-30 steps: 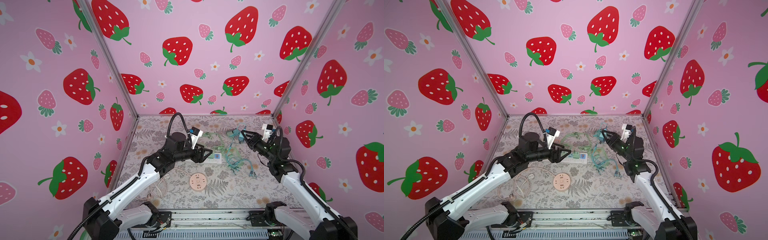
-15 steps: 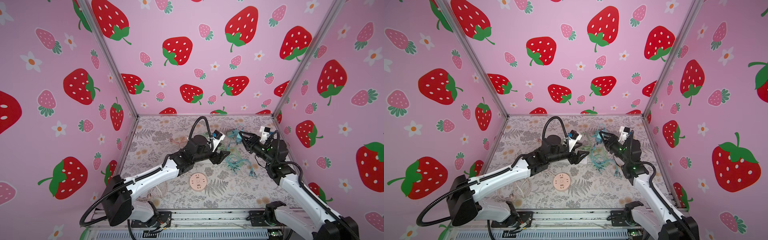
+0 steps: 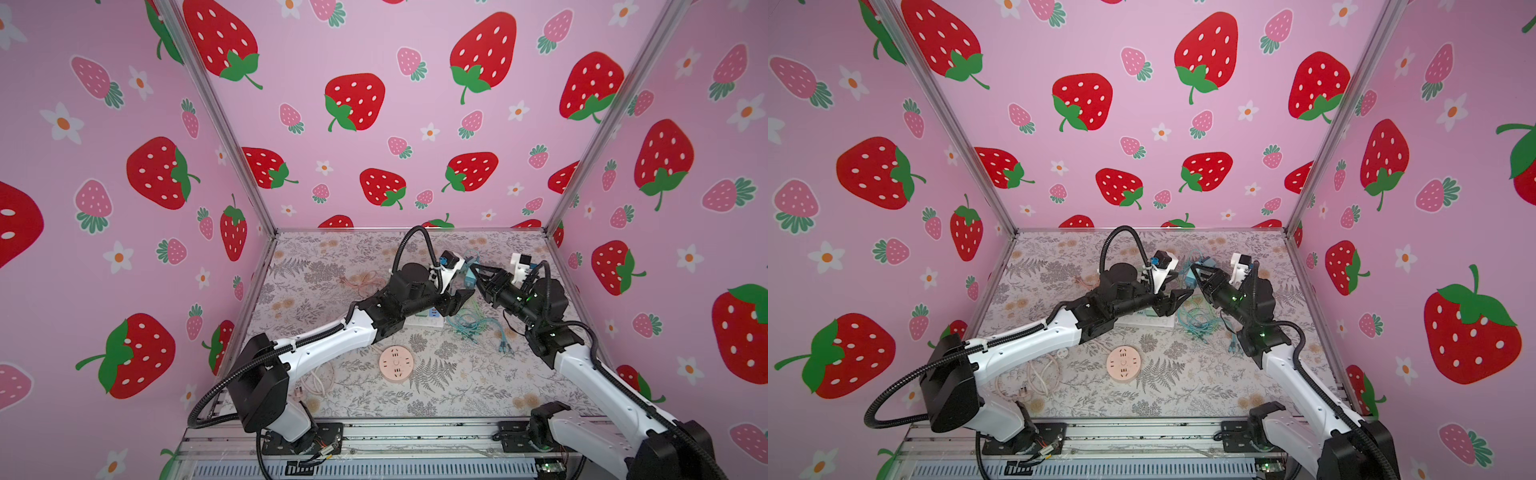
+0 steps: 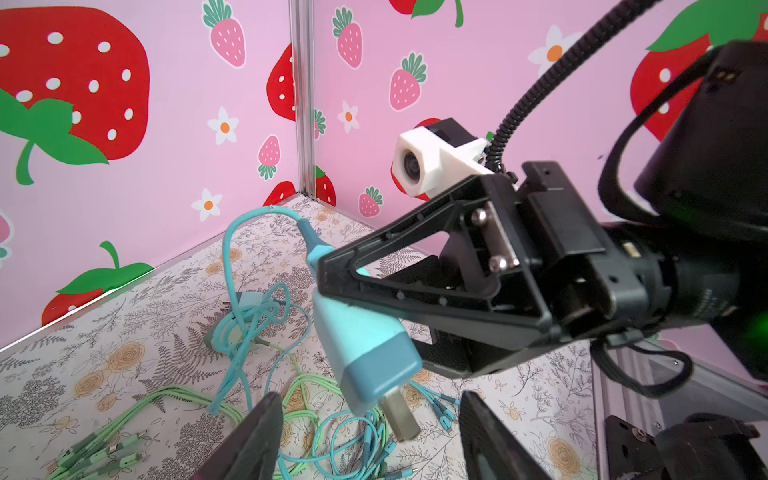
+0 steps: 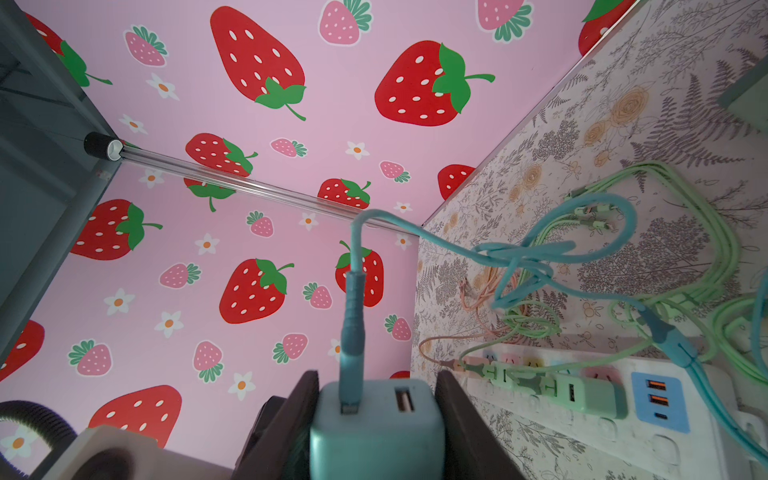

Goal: Insert the plug
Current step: 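Close the left gripper on the teal charger held by the right gripper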

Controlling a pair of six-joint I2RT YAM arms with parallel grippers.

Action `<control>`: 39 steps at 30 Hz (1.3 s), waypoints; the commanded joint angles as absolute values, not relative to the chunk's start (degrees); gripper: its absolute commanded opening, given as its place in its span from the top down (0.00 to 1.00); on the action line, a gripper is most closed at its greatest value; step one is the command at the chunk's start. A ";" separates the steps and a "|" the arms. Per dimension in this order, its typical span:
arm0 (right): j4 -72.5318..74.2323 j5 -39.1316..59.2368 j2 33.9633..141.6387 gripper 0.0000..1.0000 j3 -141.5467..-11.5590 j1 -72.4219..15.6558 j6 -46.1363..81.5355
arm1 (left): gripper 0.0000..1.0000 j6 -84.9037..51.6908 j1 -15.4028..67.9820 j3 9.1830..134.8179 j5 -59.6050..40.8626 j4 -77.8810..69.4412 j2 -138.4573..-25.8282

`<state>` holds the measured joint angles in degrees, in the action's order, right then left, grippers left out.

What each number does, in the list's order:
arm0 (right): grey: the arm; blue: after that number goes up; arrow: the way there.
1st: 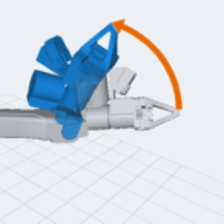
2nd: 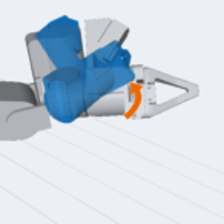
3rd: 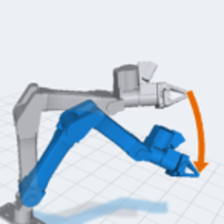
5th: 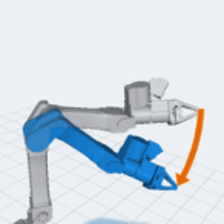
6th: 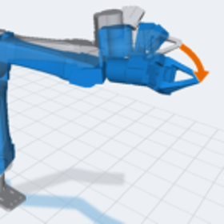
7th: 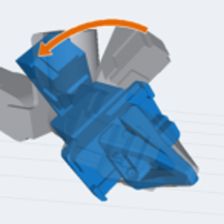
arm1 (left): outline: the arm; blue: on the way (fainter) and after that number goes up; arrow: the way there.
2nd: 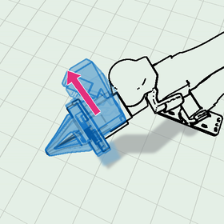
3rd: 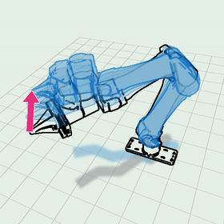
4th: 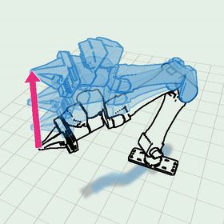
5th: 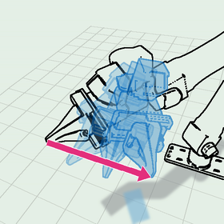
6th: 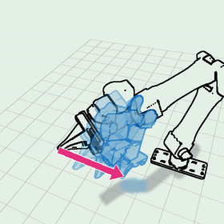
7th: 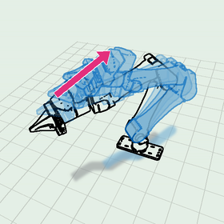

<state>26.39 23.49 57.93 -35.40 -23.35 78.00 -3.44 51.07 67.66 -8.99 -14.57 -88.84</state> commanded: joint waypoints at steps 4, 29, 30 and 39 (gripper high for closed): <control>30.23 22.85 57.77 0.95 -35.02 -24.08 78.99 | 0.33 -4.14 51.68 71.10 -4.94 -16.85 -90.39; 31.99 24.21 58.28 0.95 -34.81 -24.96 78.56 | 0.58 -9.26 51.80 72.29 -1.74 -19.65 -92.54; 31.99 24.23 58.23 0.95 -34.88 -24.96 78.49 | 0.59 -9.28 51.78 72.33 -1.59 -19.55 -92.47; 29.59 24.44 57.49 0.85 -35.12 -24.96 74.57 | 0.73 -9.64 51.76 72.24 -1.07 -18.56 -91.86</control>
<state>28.16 22.28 58.85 -35.40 -24.47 76.90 -8.60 52.14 69.63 -2.50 -17.19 -92.33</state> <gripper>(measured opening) 0.441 0.336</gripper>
